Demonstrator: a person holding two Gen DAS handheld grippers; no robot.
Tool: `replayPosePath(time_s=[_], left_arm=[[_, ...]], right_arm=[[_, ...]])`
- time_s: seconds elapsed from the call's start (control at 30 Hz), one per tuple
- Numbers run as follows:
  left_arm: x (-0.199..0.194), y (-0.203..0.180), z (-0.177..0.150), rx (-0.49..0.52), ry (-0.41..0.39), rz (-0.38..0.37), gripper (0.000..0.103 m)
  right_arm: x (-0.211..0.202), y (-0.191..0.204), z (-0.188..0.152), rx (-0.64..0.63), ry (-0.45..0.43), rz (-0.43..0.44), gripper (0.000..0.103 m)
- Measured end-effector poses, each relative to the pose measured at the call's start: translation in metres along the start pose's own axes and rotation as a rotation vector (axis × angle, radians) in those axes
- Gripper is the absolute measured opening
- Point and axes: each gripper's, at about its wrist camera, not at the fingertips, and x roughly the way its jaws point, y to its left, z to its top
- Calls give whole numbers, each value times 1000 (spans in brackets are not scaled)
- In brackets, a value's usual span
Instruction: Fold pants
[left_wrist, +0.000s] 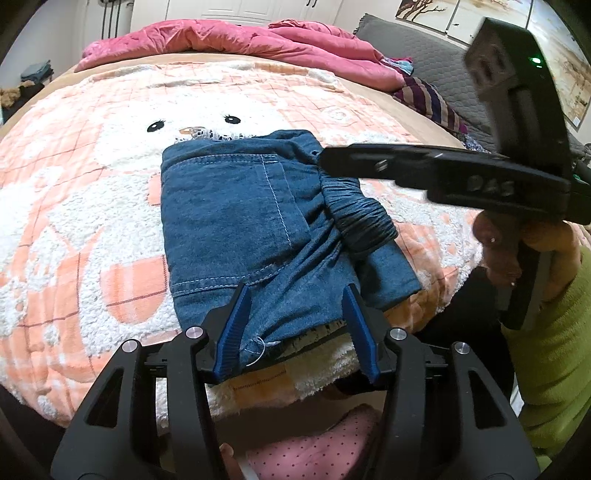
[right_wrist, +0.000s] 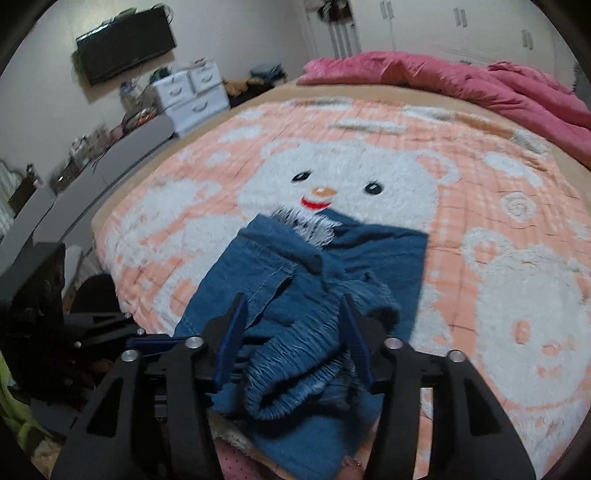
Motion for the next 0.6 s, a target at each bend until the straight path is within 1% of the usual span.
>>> replayPosePath(time_s=[0.03,0.27,0.33,0.5,0.57,0.6], left_arm=[[0,0,0,0,0,1,45],[-6,-3,0,8,-5,9,52],[-9,-4,0,12,-9,15,53],[-21,-4,2,11,-40,42,64],[-25,-1,5,6,-55,57,72],[-26,1,7,0,-65,68,73]], right_arm=[[-4,0,0,8,-10,-9,55],[-25,1,-4,40,-71,-53,76],[-29,3,-6,47,-82,-55,77],[-40,1,-8,78,-111,-72,84],[-44,-1,-9,87,-118,-81,87],[-44,-2,-10,93,-119,-89,88]])
